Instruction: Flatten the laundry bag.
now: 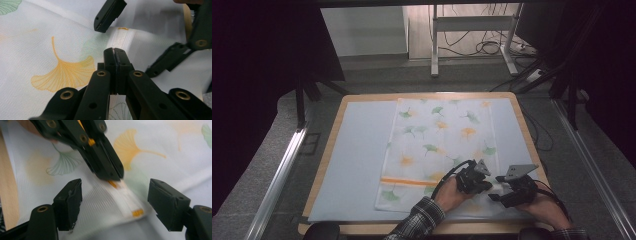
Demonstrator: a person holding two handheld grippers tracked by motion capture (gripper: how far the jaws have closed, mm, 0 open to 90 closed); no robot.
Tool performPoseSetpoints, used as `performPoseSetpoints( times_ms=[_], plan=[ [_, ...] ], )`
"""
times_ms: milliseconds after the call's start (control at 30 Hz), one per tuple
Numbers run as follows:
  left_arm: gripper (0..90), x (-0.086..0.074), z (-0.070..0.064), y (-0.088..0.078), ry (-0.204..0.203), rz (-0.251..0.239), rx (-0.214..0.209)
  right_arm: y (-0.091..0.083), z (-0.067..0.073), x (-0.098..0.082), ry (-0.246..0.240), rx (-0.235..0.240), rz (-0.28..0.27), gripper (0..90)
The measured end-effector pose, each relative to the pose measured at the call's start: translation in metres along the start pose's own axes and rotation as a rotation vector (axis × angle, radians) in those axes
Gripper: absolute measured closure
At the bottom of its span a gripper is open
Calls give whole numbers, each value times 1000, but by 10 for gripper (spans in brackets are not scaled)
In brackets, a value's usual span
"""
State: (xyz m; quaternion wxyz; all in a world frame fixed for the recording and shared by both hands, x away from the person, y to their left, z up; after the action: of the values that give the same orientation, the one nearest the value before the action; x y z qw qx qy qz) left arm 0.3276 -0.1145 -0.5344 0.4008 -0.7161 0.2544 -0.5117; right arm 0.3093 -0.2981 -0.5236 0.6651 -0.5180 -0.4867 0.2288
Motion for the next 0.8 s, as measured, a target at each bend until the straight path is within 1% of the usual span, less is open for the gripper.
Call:
performPoseSetpoints(
  times_ms=[33, 67, 133, 200, 400, 433, 467, 500, 600, 633, 700, 800],
  plan=[
    [900, 0, 0, 0, 3, 1, 1, 1, 0, -2, -12, -3, -10, 270],
    [900, 0, 0, 0, 4, 1, 2, 1, 0, -2, -6, -2, -10, 271],
    [900, 0, 0, 0, 10, 7, 5, 2, 3, 0, -22, -28, 14, 271],
    [900, 0, -1, -1, 15, 12, 13, 2, 4, 1, -11, -28, 25, 277],
    [900, -5, 2, -5, 16, 25, 25, 2, 5, 1, 3, -35, 27, 287],
    [900, -7, 2, -6, 9, 30, 49, 2, 5, 1, 3, -35, 26, 288],
    [900, -9, 5, -8, 4, 29, 56, 2, 5, 1, 3, -35, 26, 288],
    [900, -11, 8, -10, -11, 27, 51, 2, 5, 1, 3, -37, 27, 288],
    [900, -17, 15, -17, -32, 11, 39, 1, 5, 0, 2, -36, 26, 288],
    [900, -18, 15, -17, -40, 5, 32, 2, 5, 0, 1, -36, 24, 288],
    [900, -16, 14, -17, -53, -18, -3, 2, 5, 0, 2, -36, 21, 287],
    [900, -10, 8, -13, -47, -33, -25, 2, 5, 0, 0, -35, 17, 287]
  ],
)
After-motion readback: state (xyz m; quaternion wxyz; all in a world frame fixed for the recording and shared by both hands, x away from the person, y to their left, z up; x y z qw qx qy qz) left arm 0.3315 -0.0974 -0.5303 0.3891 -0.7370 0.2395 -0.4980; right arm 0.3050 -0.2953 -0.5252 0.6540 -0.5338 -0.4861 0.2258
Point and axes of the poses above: each handheld gripper's, and its own axes: y roughly forward along the jaws, x roughly out of its top, z roughly to its left, the point moved 1 cm from there along y, roughly forward along the jaws, and after that the axes turned 15 degrees about z, right-handed, at the moved point
